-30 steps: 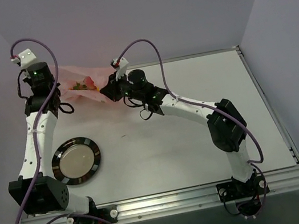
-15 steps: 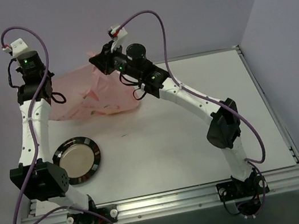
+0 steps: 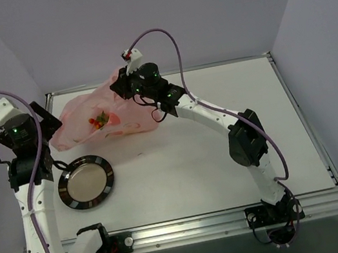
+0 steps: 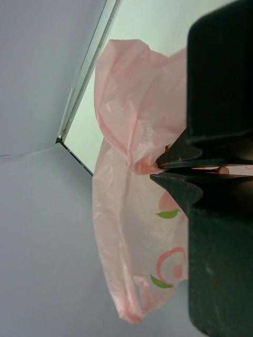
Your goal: Take the fake fruits out of the plastic bag
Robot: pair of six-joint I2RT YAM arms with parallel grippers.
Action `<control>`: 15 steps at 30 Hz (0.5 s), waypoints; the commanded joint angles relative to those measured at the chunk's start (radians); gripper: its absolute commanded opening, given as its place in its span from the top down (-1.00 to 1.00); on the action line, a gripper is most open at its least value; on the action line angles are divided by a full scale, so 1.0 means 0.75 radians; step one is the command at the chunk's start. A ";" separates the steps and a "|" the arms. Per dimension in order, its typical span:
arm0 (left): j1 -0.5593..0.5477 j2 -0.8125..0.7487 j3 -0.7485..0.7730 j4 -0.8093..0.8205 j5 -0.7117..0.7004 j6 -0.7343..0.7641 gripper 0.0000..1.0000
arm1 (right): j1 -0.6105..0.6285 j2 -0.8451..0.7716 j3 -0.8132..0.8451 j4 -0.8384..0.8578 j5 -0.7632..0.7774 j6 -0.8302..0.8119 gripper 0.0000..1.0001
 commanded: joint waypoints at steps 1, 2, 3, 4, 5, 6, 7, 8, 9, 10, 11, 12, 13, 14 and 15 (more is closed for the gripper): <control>0.030 -0.005 -0.159 -0.029 0.159 0.015 -0.79 | -0.028 -0.082 -0.032 0.085 0.008 0.001 1.00; 0.030 -0.062 -0.200 0.010 0.214 0.019 -0.82 | -0.042 -0.080 -0.034 0.085 0.000 0.005 1.00; 0.030 -0.081 -0.233 0.037 0.253 0.021 -0.86 | -0.051 -0.078 -0.034 0.089 -0.018 0.011 1.00; 0.030 -0.091 -0.260 0.065 0.280 0.025 -0.94 | -0.057 -0.078 -0.034 0.091 -0.028 0.021 1.00; 0.032 -0.083 -0.256 0.072 0.286 0.045 -0.98 | -0.063 -0.080 -0.038 0.091 -0.037 0.024 1.00; 0.030 -0.069 -0.242 0.072 0.294 0.056 -0.94 | -0.065 -0.084 -0.042 0.095 -0.047 0.024 1.00; 0.030 -0.046 -0.203 0.076 0.306 0.066 -0.92 | -0.067 -0.086 -0.046 0.095 -0.049 0.022 1.00; 0.030 0.021 -0.177 0.078 0.341 0.074 -0.89 | -0.069 -0.092 -0.056 0.097 -0.053 0.022 1.00; 0.030 0.066 -0.146 0.068 0.341 0.078 -0.88 | -0.071 -0.098 -0.065 0.099 -0.055 0.022 1.00; 0.030 0.115 -0.113 0.064 0.325 0.084 -0.88 | -0.073 -0.102 -0.075 0.104 -0.061 0.022 1.00; 0.030 0.199 -0.058 0.066 0.252 0.089 -0.88 | -0.073 -0.119 -0.107 0.108 -0.063 0.018 1.00; 0.030 0.236 -0.039 0.098 0.217 0.093 -0.88 | -0.077 -0.127 -0.126 0.118 -0.065 0.013 1.00; 0.032 0.277 -0.017 0.111 0.194 0.099 -0.89 | -0.081 -0.137 -0.146 0.122 -0.061 0.007 1.00; 0.030 0.368 0.012 0.113 0.174 0.103 -0.89 | -0.085 -0.157 -0.169 0.126 -0.059 -0.005 1.00; 0.030 0.408 0.075 0.119 0.172 0.103 -0.89 | -0.090 -0.166 -0.222 0.138 -0.057 -0.009 1.00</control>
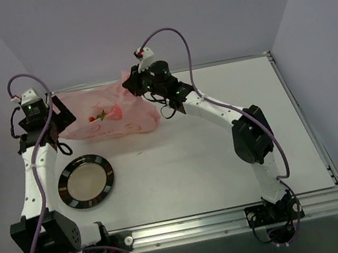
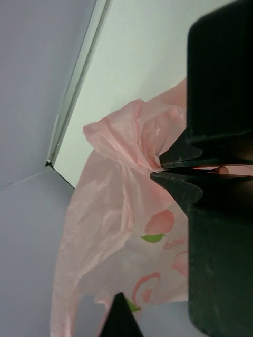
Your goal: Take the fake fruits out of the plastic bag
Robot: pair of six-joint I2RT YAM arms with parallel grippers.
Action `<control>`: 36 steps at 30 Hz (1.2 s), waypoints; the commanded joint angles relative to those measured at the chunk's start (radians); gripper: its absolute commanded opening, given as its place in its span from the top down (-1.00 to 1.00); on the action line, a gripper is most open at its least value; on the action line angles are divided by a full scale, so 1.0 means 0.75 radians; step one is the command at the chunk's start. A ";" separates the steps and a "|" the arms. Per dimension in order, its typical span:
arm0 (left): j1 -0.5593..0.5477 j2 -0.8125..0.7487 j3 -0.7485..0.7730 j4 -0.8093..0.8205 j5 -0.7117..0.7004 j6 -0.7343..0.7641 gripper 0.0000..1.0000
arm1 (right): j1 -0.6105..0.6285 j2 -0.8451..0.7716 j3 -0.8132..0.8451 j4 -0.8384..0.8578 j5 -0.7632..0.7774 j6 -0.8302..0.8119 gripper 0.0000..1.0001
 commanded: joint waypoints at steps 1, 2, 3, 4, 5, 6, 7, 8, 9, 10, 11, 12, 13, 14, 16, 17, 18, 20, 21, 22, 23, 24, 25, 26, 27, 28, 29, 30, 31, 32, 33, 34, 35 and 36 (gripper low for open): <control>0.006 0.153 0.159 0.081 -0.062 0.033 -0.73 | -0.017 -0.130 -0.098 0.096 -0.024 -0.021 1.00; 0.006 0.216 0.176 0.107 -0.056 0.019 -0.60 | -0.023 -0.140 -0.129 0.108 -0.012 -0.025 1.00; 0.006 0.245 0.192 0.154 -0.052 0.012 -0.26 | -0.031 -0.144 -0.196 0.134 -0.008 -0.021 1.00; 0.006 0.278 0.202 0.167 -0.048 0.002 -0.09 | -0.049 -0.146 -0.233 0.149 -0.002 -0.019 1.00; 0.006 0.341 0.212 0.179 -0.044 -0.016 0.06 | -0.058 -0.146 -0.270 0.167 0.007 -0.015 1.00; 0.004 0.374 0.229 0.203 -0.042 -0.024 0.17 | -0.068 -0.146 -0.309 0.198 0.035 -0.013 1.00; 0.004 0.407 0.235 0.214 -0.033 -0.035 0.47 | -0.076 -0.138 -0.380 0.214 0.051 -0.011 1.00; 0.000 0.472 0.241 0.226 -0.015 -0.059 0.59 | -0.096 -0.116 -0.411 0.228 0.066 -0.007 1.00; -0.004 0.503 0.249 0.244 0.007 -0.071 0.70 | -0.107 -0.099 -0.442 0.253 0.102 0.012 1.00; -0.010 0.536 0.259 0.252 0.012 -0.086 0.92 | -0.121 -0.081 -0.501 0.269 0.113 0.030 1.00; -0.016 0.591 0.262 0.267 0.014 -0.104 0.95 | -0.145 -0.038 -0.530 0.290 0.119 0.044 1.00; -0.025 0.615 0.262 0.289 0.016 -0.108 0.95 | -0.158 -0.017 -0.558 0.339 0.123 0.057 1.00; -0.043 0.638 0.260 0.300 0.008 -0.116 0.95 | -0.170 0.007 -0.583 0.363 0.125 0.083 1.00; -0.049 0.677 0.254 0.312 0.006 -0.139 0.95 | -0.180 0.056 -0.611 0.376 0.131 0.092 1.00; -0.067 0.707 0.239 0.332 0.001 -0.166 0.95 | -0.197 0.103 -0.614 0.372 0.168 0.092 1.00; -0.074 0.732 0.223 0.338 -0.015 -0.186 0.95 | -0.199 0.138 -0.612 0.366 0.180 0.090 1.00; -0.080 0.742 0.213 0.338 -0.033 -0.196 0.95 | -0.199 0.152 -0.610 0.349 0.189 0.086 1.00; -0.084 0.773 0.186 0.345 -0.054 -0.229 0.95 | -0.197 0.173 -0.610 0.343 0.221 0.075 1.00; -0.084 0.781 0.184 0.330 -0.060 -0.239 0.95 | -0.189 0.175 -0.614 0.335 0.238 0.071 1.00; -0.088 0.793 0.182 0.320 -0.066 -0.249 0.95 | -0.187 0.179 -0.612 0.327 0.254 0.065 1.00; -0.094 0.800 0.180 0.310 -0.080 -0.268 0.95 | -0.185 0.187 -0.608 0.319 0.286 0.061 1.00; -0.098 0.798 0.176 0.294 -0.086 -0.274 0.95 | -0.183 0.187 -0.597 0.294 0.301 0.051 1.00; -0.104 0.783 0.178 0.285 -0.091 -0.282 0.95 | -0.185 0.177 -0.595 0.282 0.311 0.049 1.00; -0.121 0.761 0.178 0.271 -0.097 -0.284 0.95 | -0.187 0.159 -0.595 0.268 0.313 0.037 0.99; -0.133 0.735 0.170 0.271 -0.107 -0.284 0.90 | -0.187 0.136 -0.611 0.265 0.315 0.028 0.93; -0.145 0.696 0.162 0.273 -0.123 -0.282 0.72 | -0.185 0.110 -0.618 0.265 0.317 0.018 0.87; -0.157 0.610 0.151 0.279 -0.138 -0.278 0.47 | -0.185 0.049 -0.624 0.249 0.320 0.012 0.79; -0.174 0.569 0.133 0.275 -0.152 -0.278 0.17 | -0.185 0.018 -0.624 0.237 0.320 -0.004 0.58; -0.178 0.486 0.125 0.267 -0.152 -0.286 -0.34 | -0.187 -0.033 -0.618 0.223 0.320 -0.011 0.45; -0.176 0.444 0.121 0.251 -0.150 -0.290 -0.53 | -0.187 -0.056 -0.610 0.188 0.315 -0.017 0.32; -0.178 0.403 0.112 0.216 -0.148 -0.294 -0.65 | -0.185 -0.072 -0.597 0.165 0.303 -0.019 0.03; -0.178 0.360 0.082 0.202 -0.144 -0.301 -0.74 | -0.185 -0.091 -0.573 0.141 0.297 -0.023 -0.07; -0.178 0.273 0.059 0.185 -0.140 -0.313 -0.75 | -0.185 -0.115 -0.563 0.102 0.291 -0.023 -0.11; -0.182 0.227 0.033 0.161 -0.140 -0.317 -0.75 | -0.183 -0.128 -0.559 0.092 0.287 -0.027 -0.20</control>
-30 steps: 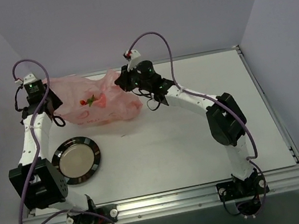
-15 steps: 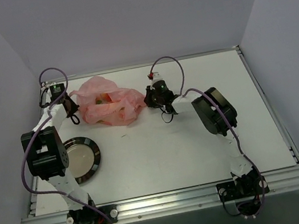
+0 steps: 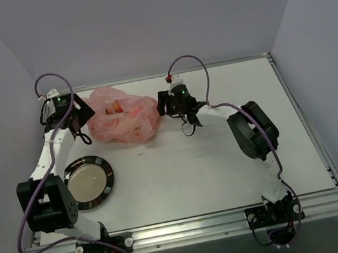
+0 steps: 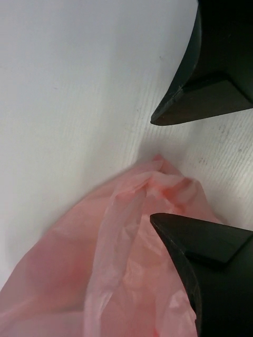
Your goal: Take the fake fruits out of the plastic bag
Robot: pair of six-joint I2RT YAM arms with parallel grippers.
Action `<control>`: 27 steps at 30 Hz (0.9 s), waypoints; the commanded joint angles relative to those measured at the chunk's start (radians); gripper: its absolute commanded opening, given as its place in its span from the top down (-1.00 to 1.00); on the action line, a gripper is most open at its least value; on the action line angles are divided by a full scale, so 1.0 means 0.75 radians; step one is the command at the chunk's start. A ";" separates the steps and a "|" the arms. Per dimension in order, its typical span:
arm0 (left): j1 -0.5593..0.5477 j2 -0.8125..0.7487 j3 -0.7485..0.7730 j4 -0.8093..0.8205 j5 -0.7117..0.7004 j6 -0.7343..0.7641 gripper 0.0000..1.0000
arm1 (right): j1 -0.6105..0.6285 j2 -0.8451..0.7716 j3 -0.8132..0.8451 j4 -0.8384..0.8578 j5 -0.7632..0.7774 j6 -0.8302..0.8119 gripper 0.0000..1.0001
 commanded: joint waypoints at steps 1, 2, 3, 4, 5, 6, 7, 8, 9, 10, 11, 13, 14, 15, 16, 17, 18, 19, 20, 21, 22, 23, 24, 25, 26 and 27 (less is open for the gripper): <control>-0.007 -0.267 -0.046 -0.074 -0.035 -0.041 -0.75 | 0.002 -0.159 0.069 -0.060 0.007 -0.033 -0.28; -0.011 -0.367 -0.117 -0.093 -0.033 -0.047 -0.75 | 0.002 -0.175 0.075 -0.084 0.005 -0.033 -0.36; -0.017 -0.412 -0.152 -0.107 -0.037 -0.047 -0.74 | 0.002 -0.183 0.077 -0.099 0.004 -0.033 -0.38; -0.019 -0.506 -0.185 -0.119 -0.045 -0.049 -0.72 | 0.002 -0.204 0.079 -0.111 -0.002 -0.033 -0.43; -0.022 -0.549 -0.242 -0.140 -0.041 -0.049 -0.32 | 0.002 -0.212 0.069 -0.123 -0.004 -0.031 -0.46; -0.022 -0.584 -0.267 -0.144 -0.037 -0.051 -0.02 | 0.002 -0.226 0.063 -0.132 -0.004 -0.031 -0.46; -0.022 -0.619 -0.289 -0.144 -0.031 -0.055 0.20 | 0.002 -0.261 0.057 -0.140 -0.002 -0.028 -0.47; -0.066 -0.656 -0.304 -0.144 -0.007 -0.065 0.34 | 0.002 -0.281 0.049 -0.152 0.002 -0.028 -0.51; -0.073 -0.660 -0.298 -0.136 0.014 -0.067 0.55 | 0.002 -0.302 0.037 -0.160 0.002 -0.030 -0.59; -0.083 -0.634 -0.281 -0.134 0.030 -0.069 0.62 | 0.002 -0.342 0.032 -0.166 0.004 -0.035 -0.61; -0.111 -0.607 -0.255 -0.136 0.039 -0.065 0.67 | 0.002 -0.363 0.032 -0.189 0.007 -0.041 -0.69; -0.152 -0.510 -0.159 -0.130 0.018 -0.049 0.73 | 0.002 -0.430 0.024 -0.203 0.009 -0.047 -0.72; -0.167 -0.466 -0.124 -0.120 0.012 -0.027 0.73 | 0.002 -0.453 0.020 -0.215 0.009 -0.053 -0.73; -0.179 -0.422 -0.051 -0.103 0.014 -0.016 0.73 | 0.002 -0.474 0.018 -0.224 0.011 -0.057 -0.73; -0.181 -0.368 -0.010 -0.103 0.012 -0.010 0.74 | 0.004 -0.514 0.012 -0.232 0.009 -0.059 -0.70; -0.179 -0.265 0.029 -0.095 0.018 0.008 0.75 | 0.012 -0.535 0.010 -0.242 0.000 -0.063 -0.48; -0.179 -0.217 0.068 -0.085 0.043 0.020 0.75 | 0.022 -0.549 0.008 -0.250 -0.018 -0.071 -0.30; -0.179 -0.127 0.146 -0.081 0.051 0.045 0.77 | 0.036 -0.570 0.008 -0.260 -0.024 -0.082 -0.07; -0.179 -0.088 0.179 -0.064 0.059 0.055 0.77 | 0.081 -0.578 0.010 -0.273 -0.030 -0.092 0.41; -0.181 -0.053 0.209 -0.054 0.071 0.063 0.77 | 0.110 -0.576 0.014 -0.279 -0.053 -0.106 0.53; -0.179 0.024 0.283 -0.054 0.094 0.080 0.77 | 0.144 -0.554 0.044 -0.289 -0.055 -0.139 0.61; -0.179 0.065 0.320 -0.076 0.102 0.084 0.77 | 0.216 -0.533 0.069 -0.322 -0.047 -0.159 0.76; -0.179 0.102 0.359 -0.093 0.104 0.088 0.77 | 0.249 -0.511 0.096 -0.334 -0.039 -0.178 0.81; -0.177 0.163 0.414 -0.101 0.106 0.102 0.77 | 0.275 -0.462 0.122 -0.338 -0.043 -0.206 0.83; -0.175 0.186 0.432 -0.101 0.110 0.106 0.77 | 0.296 -0.435 0.179 -0.342 -0.055 -0.212 0.85; -0.173 0.207 0.449 -0.097 0.112 0.110 0.77 | 0.322 -0.409 0.210 -0.342 -0.065 -0.213 0.89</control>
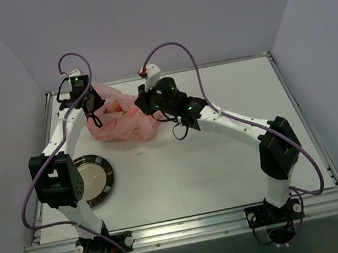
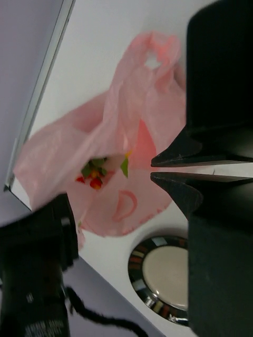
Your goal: Take the fake fruits out of the plastic bag
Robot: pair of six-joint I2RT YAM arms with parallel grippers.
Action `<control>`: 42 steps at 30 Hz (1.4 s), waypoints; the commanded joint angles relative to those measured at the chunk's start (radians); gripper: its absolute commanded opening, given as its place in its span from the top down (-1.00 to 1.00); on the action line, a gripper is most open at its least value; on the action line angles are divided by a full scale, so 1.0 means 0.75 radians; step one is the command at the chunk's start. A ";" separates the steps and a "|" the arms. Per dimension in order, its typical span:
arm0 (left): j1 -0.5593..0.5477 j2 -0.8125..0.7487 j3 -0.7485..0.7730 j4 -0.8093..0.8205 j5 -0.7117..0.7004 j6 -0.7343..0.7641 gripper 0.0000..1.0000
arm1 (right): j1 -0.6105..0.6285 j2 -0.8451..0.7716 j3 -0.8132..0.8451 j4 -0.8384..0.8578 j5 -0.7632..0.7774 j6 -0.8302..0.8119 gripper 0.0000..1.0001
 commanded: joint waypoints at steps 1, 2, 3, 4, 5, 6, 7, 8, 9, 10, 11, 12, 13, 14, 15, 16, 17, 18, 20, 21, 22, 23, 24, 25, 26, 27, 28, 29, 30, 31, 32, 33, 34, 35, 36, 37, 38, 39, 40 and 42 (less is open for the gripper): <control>0.012 0.050 0.130 -0.009 0.030 0.062 0.77 | 0.090 0.143 0.136 -0.048 -0.068 -0.074 0.92; 0.016 0.065 0.146 0.008 0.037 0.062 0.77 | 0.098 0.178 0.210 -0.066 -0.076 -0.078 0.95; 0.020 0.077 0.150 0.016 0.047 0.062 0.77 | 0.110 0.209 0.249 -0.080 -0.082 -0.084 0.95; 0.029 0.095 0.156 0.026 0.059 0.060 0.77 | 0.118 0.270 0.282 -0.091 -0.087 -0.092 0.94; 0.031 0.105 0.164 0.038 0.075 0.056 0.77 | 0.122 0.299 0.310 -0.093 -0.083 -0.108 0.86; 0.033 0.114 0.168 0.043 0.082 0.052 0.77 | 0.131 0.325 0.369 -0.095 -0.076 -0.117 0.77; 0.031 0.124 0.169 0.049 0.086 0.044 0.77 | 0.131 0.382 0.402 -0.095 -0.066 -0.129 0.68; 0.033 0.128 0.169 0.061 0.086 0.040 0.78 | 0.131 0.413 0.437 -0.095 -0.030 -0.141 0.53; 0.033 0.130 0.167 0.069 0.106 0.034 0.78 | 0.129 0.444 0.516 -0.097 -0.009 -0.149 0.45; 0.033 0.134 0.166 0.077 0.126 0.025 0.78 | 0.121 0.513 0.562 -0.115 -0.001 -0.153 0.28; 0.033 0.134 0.166 0.081 0.129 0.021 0.78 | 0.116 0.550 0.611 -0.125 -0.011 -0.162 0.21; 0.033 0.134 0.169 0.084 0.133 0.021 0.78 | 0.114 0.585 0.700 -0.134 -0.015 -0.174 0.15; 0.035 0.134 0.171 0.084 0.133 0.021 0.78 | 0.108 0.658 0.750 -0.174 -0.021 -0.178 0.10; 0.035 0.134 0.173 0.086 0.133 0.021 0.78 | 0.106 0.695 0.795 -0.195 -0.031 -0.184 0.02; 0.039 0.136 0.173 0.090 0.135 0.021 0.78 | 0.104 0.728 0.834 -0.213 -0.050 -0.200 -0.03; 0.041 0.140 0.181 0.092 0.139 0.019 0.78 | 0.104 0.779 0.877 -0.230 -0.050 -0.203 -0.11; 0.043 0.146 0.185 0.092 0.141 0.019 0.78 | 0.102 0.802 0.887 -0.234 -0.052 -0.203 -0.14; 0.047 0.151 0.191 0.092 0.145 0.017 0.79 | 0.102 0.816 0.891 -0.234 -0.060 -0.201 -0.15; 0.049 0.173 0.215 0.092 0.149 0.019 0.79 | 0.102 0.855 0.885 -0.232 -0.060 -0.190 -0.18; 0.051 0.181 0.224 0.090 0.149 0.019 0.79 | 0.104 0.859 0.877 -0.232 -0.068 -0.188 -0.15; 0.053 0.199 0.244 0.088 0.149 0.023 0.79 | 0.106 0.853 0.861 -0.228 -0.074 -0.186 0.27; 0.055 0.210 0.256 0.086 0.149 0.025 0.79 | 0.110 0.835 0.786 -0.220 -0.074 -0.188 0.49; 0.055 0.222 0.267 0.084 0.145 0.029 0.79 | 0.124 0.768 0.716 -0.181 -0.074 -0.190 0.64; 0.063 0.251 0.281 0.080 0.143 0.034 0.79 | 0.133 0.729 0.629 -0.069 -0.074 -0.186 0.86; 0.069 0.269 0.309 0.077 0.137 0.032 0.79 | 0.141 0.684 0.445 -0.008 -0.082 -0.162 0.91; 0.074 0.312 0.326 0.075 0.141 0.032 0.79 | 0.155 0.606 0.354 0.060 -0.099 -0.152 0.92; 0.082 0.338 0.346 0.061 0.147 0.036 0.79 | 0.161 0.573 0.271 0.180 -0.103 -0.135 0.93; 0.084 0.365 0.397 0.051 0.145 0.040 0.79 | 0.165 0.545 0.124 0.232 -0.107 -0.088 0.95; 0.086 0.418 0.416 0.039 0.139 0.044 0.80 | 0.170 0.514 0.068 0.279 -0.119 -0.068 0.97; 0.088 0.441 0.434 0.026 0.133 0.050 0.80 | 0.172 0.512 0.027 0.330 -0.129 -0.049 0.99; 0.090 0.461 0.455 0.028 0.119 0.056 0.80 | 0.172 0.514 -0.004 0.341 -0.134 -0.013 1.00; 0.092 0.500 0.461 0.032 0.112 0.058 0.80 | 0.176 0.532 -0.045 0.347 -0.136 0.000 1.00; 0.094 0.517 0.465 0.036 0.104 0.060 0.80 | 0.178 0.542 -0.064 0.363 -0.136 0.010 1.00; 0.102 0.533 0.471 0.041 0.100 0.060 0.80 | 0.182 0.550 -0.082 0.375 -0.132 0.022 1.00; 0.108 0.563 0.483 0.045 0.098 0.058 0.80 | 0.186 0.563 -0.119 0.390 -0.130 0.039 1.00; 0.112 0.578 0.492 0.049 0.100 0.052 0.80 | 0.190 0.569 -0.131 0.414 -0.124 0.045 1.00; 0.121 0.588 0.498 0.049 0.106 0.048 0.80 | 0.190 0.569 -0.141 0.423 -0.101 0.053 1.00; 0.125 0.596 0.508 0.047 0.139 0.046 0.80 | 0.192 0.565 -0.143 0.429 -0.091 0.061 0.99; 0.123 0.590 0.504 0.063 0.149 0.046 0.80 | 0.188 0.559 -0.139 0.425 -0.077 0.059 0.87; 0.119 0.542 0.475 0.106 0.190 0.040 0.77 | 0.186 0.526 -0.129 0.396 -0.013 0.047 0.71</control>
